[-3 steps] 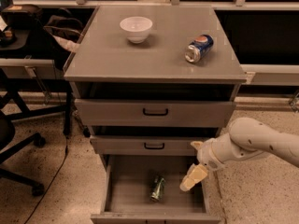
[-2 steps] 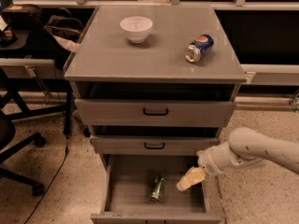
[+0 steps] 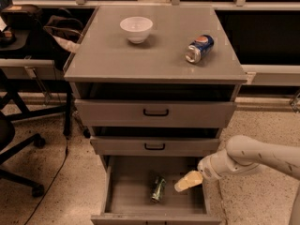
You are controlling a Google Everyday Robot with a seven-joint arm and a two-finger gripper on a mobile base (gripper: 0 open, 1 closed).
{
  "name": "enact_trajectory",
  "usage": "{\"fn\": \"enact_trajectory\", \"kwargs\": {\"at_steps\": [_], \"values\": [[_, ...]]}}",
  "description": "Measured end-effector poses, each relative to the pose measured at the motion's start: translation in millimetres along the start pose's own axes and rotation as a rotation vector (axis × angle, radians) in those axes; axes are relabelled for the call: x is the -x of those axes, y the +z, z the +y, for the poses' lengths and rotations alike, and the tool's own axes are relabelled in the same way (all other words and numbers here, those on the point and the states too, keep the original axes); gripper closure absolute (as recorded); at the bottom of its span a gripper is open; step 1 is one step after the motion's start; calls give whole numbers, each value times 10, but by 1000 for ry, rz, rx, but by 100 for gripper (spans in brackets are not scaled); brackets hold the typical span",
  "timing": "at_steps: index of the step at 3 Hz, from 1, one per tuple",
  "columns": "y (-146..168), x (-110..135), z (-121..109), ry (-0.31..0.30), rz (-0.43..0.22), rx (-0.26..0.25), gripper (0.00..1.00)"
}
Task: Pick green can from bottom drawer and place on counter
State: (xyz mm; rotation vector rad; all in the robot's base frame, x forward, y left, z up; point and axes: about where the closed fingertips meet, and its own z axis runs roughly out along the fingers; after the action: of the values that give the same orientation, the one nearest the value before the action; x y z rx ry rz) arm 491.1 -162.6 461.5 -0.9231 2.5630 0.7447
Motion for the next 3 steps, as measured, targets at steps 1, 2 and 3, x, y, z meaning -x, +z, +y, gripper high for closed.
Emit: {"fn": "enact_trajectory", "kwargs": {"at_steps": [1, 2, 3], "values": [[253, -11, -180, 145, -62, 40, 0], [621, 70, -534, 396, -178, 68, 0], [977, 172, -814, 616, -236, 76, 0]]}}
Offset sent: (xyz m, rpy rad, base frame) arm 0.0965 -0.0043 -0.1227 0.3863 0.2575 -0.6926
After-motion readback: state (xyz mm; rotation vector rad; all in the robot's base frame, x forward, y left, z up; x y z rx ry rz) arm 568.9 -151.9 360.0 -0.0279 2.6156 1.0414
